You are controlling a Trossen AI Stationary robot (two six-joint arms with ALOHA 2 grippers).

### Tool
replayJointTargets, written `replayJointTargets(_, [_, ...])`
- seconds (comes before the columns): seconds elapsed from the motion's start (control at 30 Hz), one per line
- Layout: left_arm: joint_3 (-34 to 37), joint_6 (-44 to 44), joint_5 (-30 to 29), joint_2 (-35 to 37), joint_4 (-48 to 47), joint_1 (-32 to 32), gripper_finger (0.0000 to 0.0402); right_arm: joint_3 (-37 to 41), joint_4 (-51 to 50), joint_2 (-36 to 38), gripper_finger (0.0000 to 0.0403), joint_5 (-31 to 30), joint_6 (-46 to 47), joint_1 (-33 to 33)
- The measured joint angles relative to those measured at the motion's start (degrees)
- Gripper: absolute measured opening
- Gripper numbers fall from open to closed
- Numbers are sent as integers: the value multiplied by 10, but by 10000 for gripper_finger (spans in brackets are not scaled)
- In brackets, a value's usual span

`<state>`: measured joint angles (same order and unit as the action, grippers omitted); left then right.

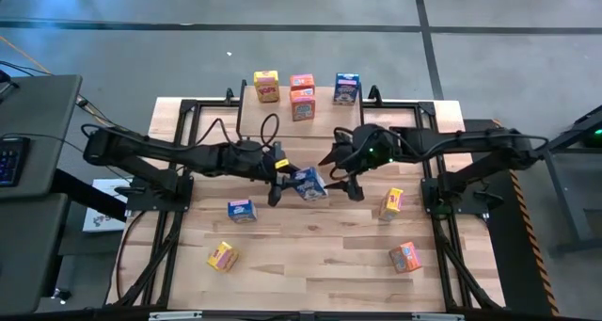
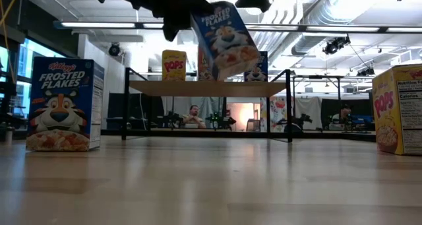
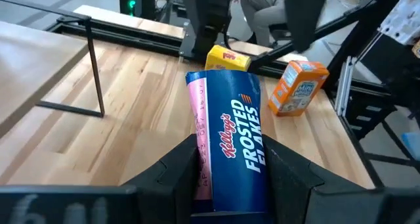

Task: Stack cereal on shelf
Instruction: Put the top blue cereal box on the shelf aligned with the other blue cereal box

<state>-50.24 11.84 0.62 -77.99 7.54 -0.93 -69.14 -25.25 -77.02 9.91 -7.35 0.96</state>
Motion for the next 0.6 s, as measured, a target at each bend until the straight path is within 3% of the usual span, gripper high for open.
replayJointTargets(0.23, [0,-41,-10,-17,3,-8,136,0,11,-19,307,-32,9,-3])
replayJointTargets(0.6, [0,-91,-54,-27,46,-26,136,0,23,-29,307,-31,9,-3])
